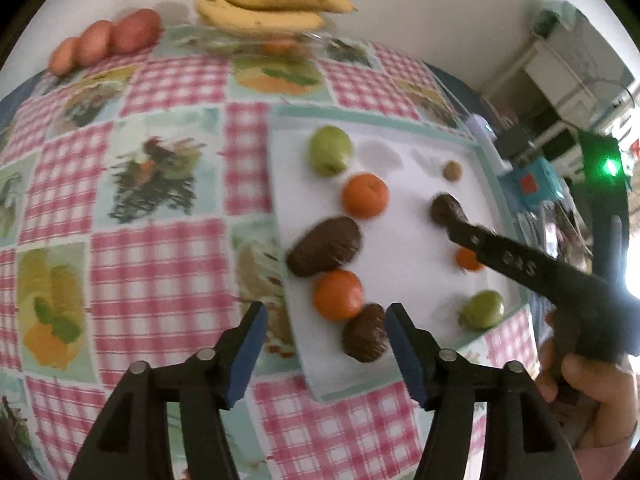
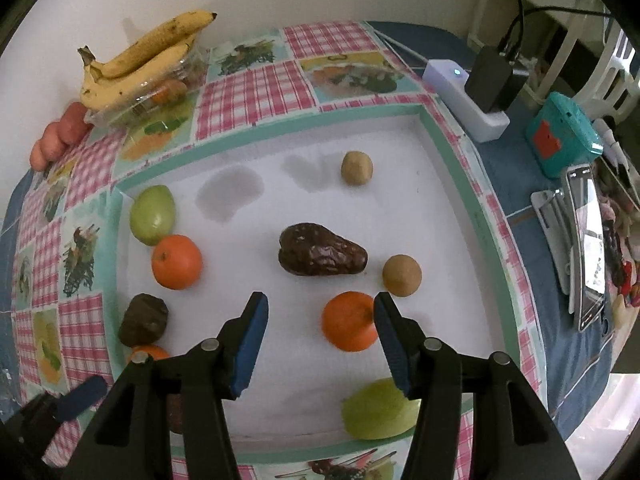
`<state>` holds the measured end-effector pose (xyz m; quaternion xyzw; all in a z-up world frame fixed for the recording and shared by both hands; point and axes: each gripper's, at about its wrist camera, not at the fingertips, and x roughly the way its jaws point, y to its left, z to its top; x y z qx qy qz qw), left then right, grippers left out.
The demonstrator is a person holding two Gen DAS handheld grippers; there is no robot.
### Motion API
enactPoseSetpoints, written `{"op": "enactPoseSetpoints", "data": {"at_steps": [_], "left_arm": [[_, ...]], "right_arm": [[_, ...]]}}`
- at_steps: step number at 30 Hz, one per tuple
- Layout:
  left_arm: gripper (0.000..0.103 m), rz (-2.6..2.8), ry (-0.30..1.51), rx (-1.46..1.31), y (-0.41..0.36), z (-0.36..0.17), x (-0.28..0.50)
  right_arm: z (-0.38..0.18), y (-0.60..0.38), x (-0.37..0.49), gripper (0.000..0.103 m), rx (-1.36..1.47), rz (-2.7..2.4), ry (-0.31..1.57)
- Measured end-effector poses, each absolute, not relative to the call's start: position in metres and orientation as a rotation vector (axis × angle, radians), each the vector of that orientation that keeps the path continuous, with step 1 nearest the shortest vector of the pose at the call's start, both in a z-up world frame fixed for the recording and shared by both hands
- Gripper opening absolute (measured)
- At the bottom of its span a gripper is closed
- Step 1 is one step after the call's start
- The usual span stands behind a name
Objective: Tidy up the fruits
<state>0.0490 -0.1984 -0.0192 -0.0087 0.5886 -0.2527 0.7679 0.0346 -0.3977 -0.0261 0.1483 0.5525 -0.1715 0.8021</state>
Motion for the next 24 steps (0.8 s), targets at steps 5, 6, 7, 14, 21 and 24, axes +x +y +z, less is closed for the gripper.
{"op": "enactPoseSetpoints", "data": {"at_steps": [5, 6, 7, 14, 21, 24], "left_arm": [[0.078, -0.438, 1.257, -0.021, -0.180, -0.020, 0.057], [0.081, -0.418, 1.258, -0.016, -0.177, -0.021, 0.059], [0.083, -0.391, 1.261, -0.012, -0.173, -0.023, 0.061], [0.103, -0.293, 1.255, -0.022, -0.156, -0.030, 0.069], [0.103, -0.220, 1.216, 0.052, -0.151, -0.034, 0.075], [0.103, -0.205, 1.206, 0.071, -0.147, -0.036, 0.079]], "right_arm": [[-0.023, -0.399, 0.035, 0.056, 0.303, -0.361, 1.174], [-0.021, -0.399, 0.034, 0.056, 0.300, -0.361, 1.171], [-0.020, -0.397, 0.034, 0.056, 0.296, -0.359, 1.169], [-0.018, -0.383, 0.038, 0.074, 0.242, -0.340, 1.166], [-0.022, -0.372, 0.040, 0.090, 0.231, -0.310, 1.149], [-0.023, -0.365, 0.041, 0.090, 0.210, -0.321, 1.152]]}}
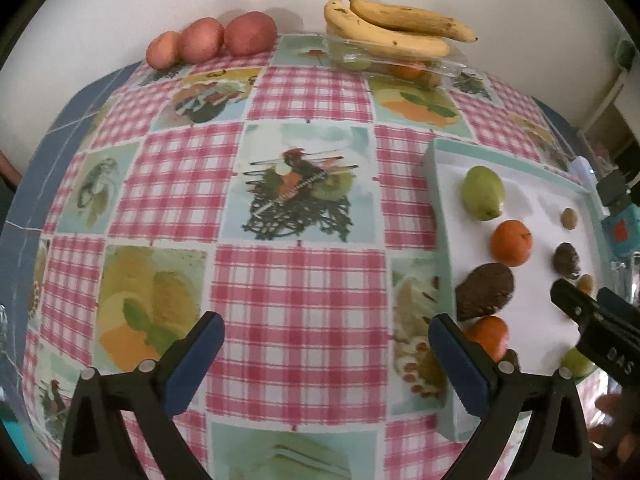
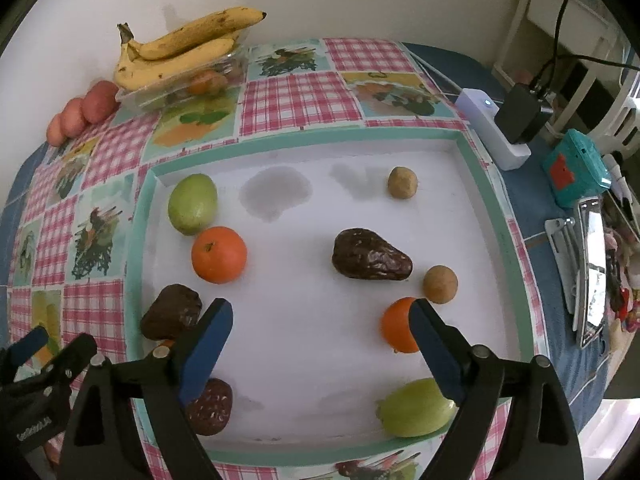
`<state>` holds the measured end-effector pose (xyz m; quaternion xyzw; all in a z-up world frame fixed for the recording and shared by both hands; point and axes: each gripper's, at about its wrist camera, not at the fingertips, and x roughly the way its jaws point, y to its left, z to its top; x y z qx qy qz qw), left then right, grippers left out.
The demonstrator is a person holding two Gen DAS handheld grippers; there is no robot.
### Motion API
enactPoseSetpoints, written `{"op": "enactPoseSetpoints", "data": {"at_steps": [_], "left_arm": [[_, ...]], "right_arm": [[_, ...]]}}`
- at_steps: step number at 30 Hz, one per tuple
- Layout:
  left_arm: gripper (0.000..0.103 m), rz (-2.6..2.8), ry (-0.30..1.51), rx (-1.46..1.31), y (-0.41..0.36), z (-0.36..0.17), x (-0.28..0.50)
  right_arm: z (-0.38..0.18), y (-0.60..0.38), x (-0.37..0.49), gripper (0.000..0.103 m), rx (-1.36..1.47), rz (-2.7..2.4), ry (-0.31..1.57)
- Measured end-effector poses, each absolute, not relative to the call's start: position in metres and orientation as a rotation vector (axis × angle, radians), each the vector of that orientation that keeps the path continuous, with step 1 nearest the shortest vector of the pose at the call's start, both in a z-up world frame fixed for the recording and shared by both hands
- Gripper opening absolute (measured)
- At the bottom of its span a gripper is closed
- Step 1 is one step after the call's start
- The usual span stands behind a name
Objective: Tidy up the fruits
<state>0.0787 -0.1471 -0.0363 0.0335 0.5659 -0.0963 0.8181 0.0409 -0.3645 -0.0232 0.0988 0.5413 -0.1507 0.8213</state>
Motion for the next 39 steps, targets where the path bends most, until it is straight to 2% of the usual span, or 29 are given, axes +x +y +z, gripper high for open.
{"op": "enactPoseSetpoints", "data": {"at_steps": [8, 17, 21, 31, 39], "left_arm": [[0.103, -0.168, 1.165, 0.128, -0.134, -0.034, 0.083], [0.103, -0.079, 1.120, 0.106, -0.101, -0.003, 0.067], [0.103, -0.100, 1.131, 0.055, -0.086, 0.008, 0.052], [0.103, -0.104, 1.049, 0.160, -0.078, 0.030, 0.004], [0.103, -0.114, 1.061, 0.103, -0.064, 0.035, -0.012]], "right_arm": [[-0.023, -0.347, 0.033, 0.090, 0.210, -0.284, 1.162], [-0.008, -0.321, 0.013, 0.090, 0.203, -0.253, 1.134], [0.002, -0.310, -0.001, 0.090, 0.178, -0.248, 1.108], [0.016, -0.293, -0.029, 0.090, 0.145, -0.232, 1.064], [0.031, -0.281, -0.043, 0.090, 0.113, -0.236, 1.019]]}}
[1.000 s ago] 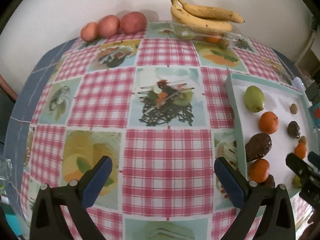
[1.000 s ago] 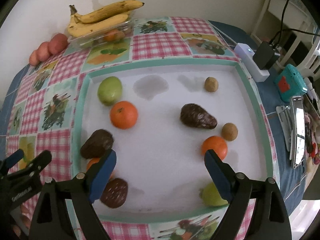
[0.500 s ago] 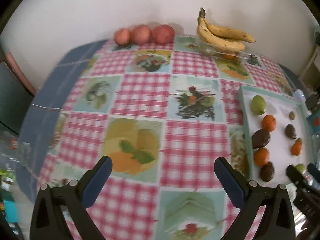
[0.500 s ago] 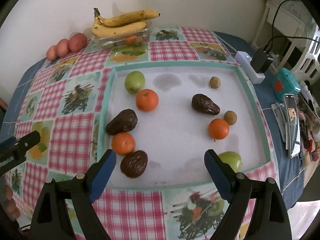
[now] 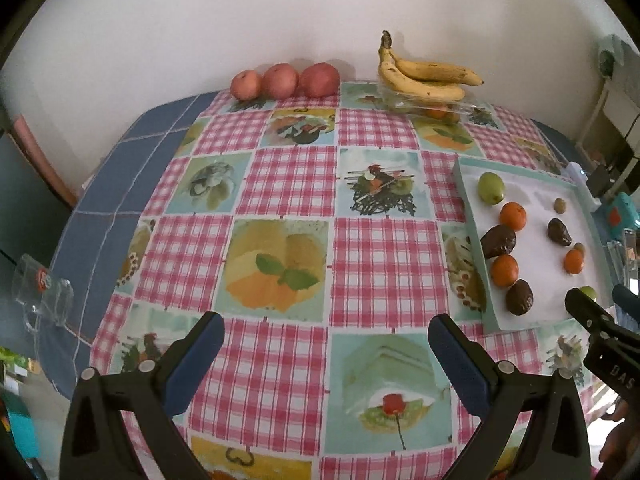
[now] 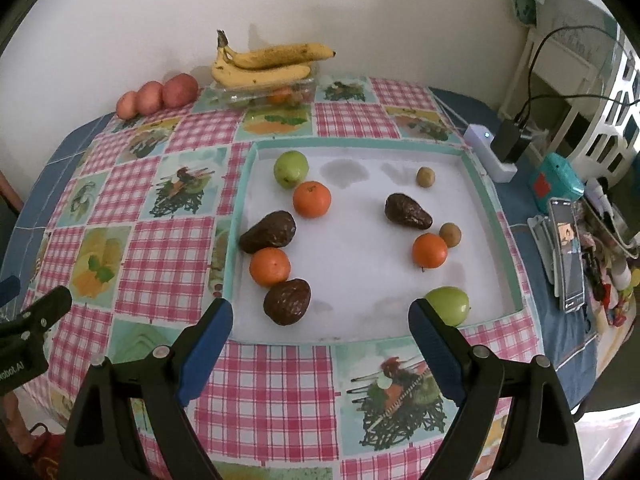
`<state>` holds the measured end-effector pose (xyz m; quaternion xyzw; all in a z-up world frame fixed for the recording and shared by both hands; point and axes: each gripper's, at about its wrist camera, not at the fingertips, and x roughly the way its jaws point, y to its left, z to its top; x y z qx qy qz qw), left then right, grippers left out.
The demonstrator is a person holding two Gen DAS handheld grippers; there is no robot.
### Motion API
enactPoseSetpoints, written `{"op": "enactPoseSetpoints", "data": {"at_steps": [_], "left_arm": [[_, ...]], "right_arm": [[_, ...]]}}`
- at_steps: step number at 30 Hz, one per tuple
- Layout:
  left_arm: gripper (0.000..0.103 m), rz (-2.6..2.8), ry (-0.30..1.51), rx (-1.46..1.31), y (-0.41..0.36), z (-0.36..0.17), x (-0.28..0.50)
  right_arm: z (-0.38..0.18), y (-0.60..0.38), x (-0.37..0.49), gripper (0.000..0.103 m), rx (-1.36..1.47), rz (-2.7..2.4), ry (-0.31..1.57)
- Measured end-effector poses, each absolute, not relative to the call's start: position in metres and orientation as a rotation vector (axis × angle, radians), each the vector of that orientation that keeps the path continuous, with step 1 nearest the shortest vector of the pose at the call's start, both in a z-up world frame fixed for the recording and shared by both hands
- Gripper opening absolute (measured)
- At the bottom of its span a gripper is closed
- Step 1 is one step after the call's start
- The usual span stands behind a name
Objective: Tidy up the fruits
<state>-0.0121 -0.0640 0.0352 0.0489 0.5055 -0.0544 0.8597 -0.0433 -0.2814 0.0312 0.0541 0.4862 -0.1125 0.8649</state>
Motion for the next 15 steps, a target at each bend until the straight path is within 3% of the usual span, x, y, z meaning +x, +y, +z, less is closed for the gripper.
{"op": "enactPoseSetpoints", "data": {"at_steps": [15], "left_arm": [[0.103, -0.091, 1.070, 0.078, -0.055, 0.035, -0.010]], "right_arm": [[0.044, -0.272, -0.053, 0.090, 0.094, -0.215, 0.974]]}}
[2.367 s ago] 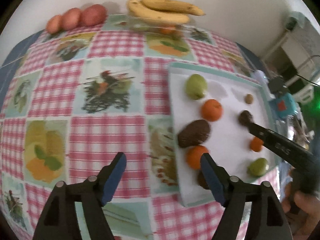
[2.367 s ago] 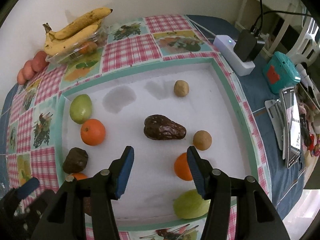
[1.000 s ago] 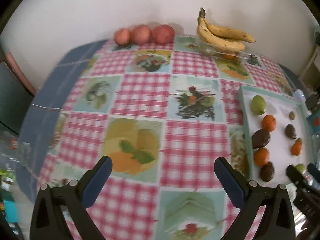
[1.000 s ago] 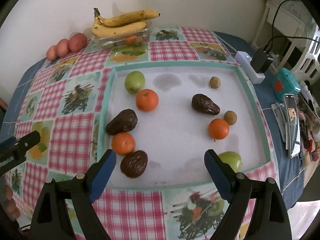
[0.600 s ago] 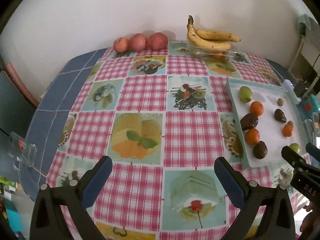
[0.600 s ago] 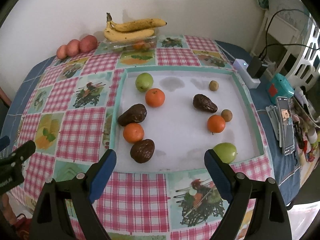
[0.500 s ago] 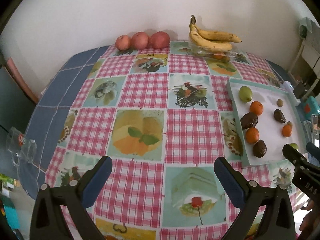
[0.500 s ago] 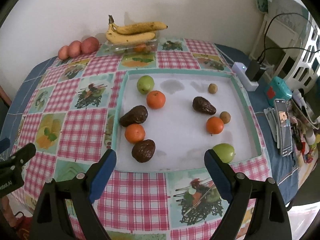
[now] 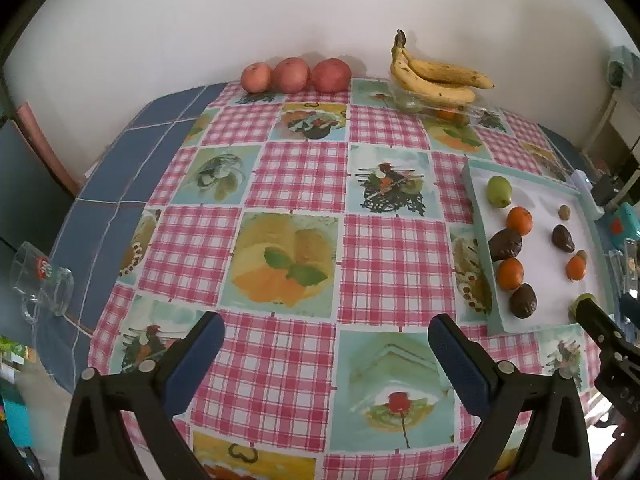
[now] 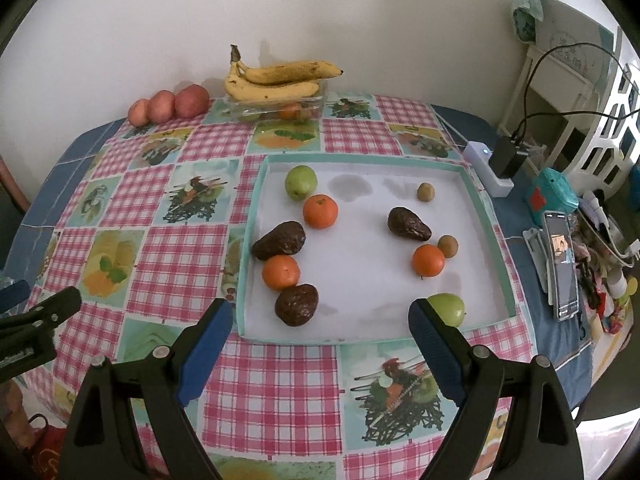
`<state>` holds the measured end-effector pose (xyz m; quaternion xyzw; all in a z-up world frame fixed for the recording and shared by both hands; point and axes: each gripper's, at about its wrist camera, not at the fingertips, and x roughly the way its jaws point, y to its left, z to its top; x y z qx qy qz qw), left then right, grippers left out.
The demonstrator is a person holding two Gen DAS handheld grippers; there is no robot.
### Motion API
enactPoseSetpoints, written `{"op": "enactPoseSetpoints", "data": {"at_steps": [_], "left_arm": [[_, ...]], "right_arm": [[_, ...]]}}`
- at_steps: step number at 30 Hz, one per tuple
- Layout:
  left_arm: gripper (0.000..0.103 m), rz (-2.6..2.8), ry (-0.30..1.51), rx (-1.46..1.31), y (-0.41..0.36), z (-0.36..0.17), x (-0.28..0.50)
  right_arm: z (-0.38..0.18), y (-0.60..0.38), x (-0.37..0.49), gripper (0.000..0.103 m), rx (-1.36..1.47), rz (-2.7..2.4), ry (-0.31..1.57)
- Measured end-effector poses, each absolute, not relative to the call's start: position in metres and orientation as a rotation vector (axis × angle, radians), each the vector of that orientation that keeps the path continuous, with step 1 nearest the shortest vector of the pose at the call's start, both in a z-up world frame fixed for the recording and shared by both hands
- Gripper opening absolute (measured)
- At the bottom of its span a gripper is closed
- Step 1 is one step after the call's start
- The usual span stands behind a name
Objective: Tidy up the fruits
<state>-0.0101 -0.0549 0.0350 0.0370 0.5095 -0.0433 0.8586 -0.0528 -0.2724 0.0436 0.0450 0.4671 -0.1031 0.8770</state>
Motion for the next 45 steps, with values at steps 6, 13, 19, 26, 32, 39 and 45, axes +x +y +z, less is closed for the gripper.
{"op": "enactPoseSetpoints", "data": {"at_steps": [6, 13, 19, 26, 32, 39, 45], "left_arm": [[0.103, -0.080, 1.070, 0.091, -0.056, 0.034, -0.009], [0.103, -0.073, 1.075, 0.099, -0.057, 0.032, -0.008], [0.103, -0.067, 1.080, 0.102, -0.057, 0.031, -0.008], [0.103, -0.065, 1.083, 0.102, -0.057, 0.030, -0.007], [0.103, -0.064, 1.083, 0.099, -0.057, 0.030, -0.007], [0.103, -0.066, 1.083, 0.100, -0.056, 0.030, -0.007], [0.103, -0.065, 1.083, 0.099, -0.056, 0.030, -0.007]], "right_arm": [[0.046, -0.269, -0.055, 0.090, 0.093, -0.200, 0.966], [0.045, -0.267, -0.055, 0.090, 0.097, -0.191, 0.968], [0.045, -0.265, -0.054, 0.090, 0.099, -0.184, 0.971], [0.043, -0.265, -0.053, 0.090, 0.100, -0.174, 0.976], [0.042, -0.263, -0.052, 0.090, 0.093, -0.171, 0.978], [0.041, -0.261, -0.052, 0.090, 0.095, -0.172, 0.981], [0.041, -0.261, -0.052, 0.090, 0.096, -0.174, 0.983]]}}
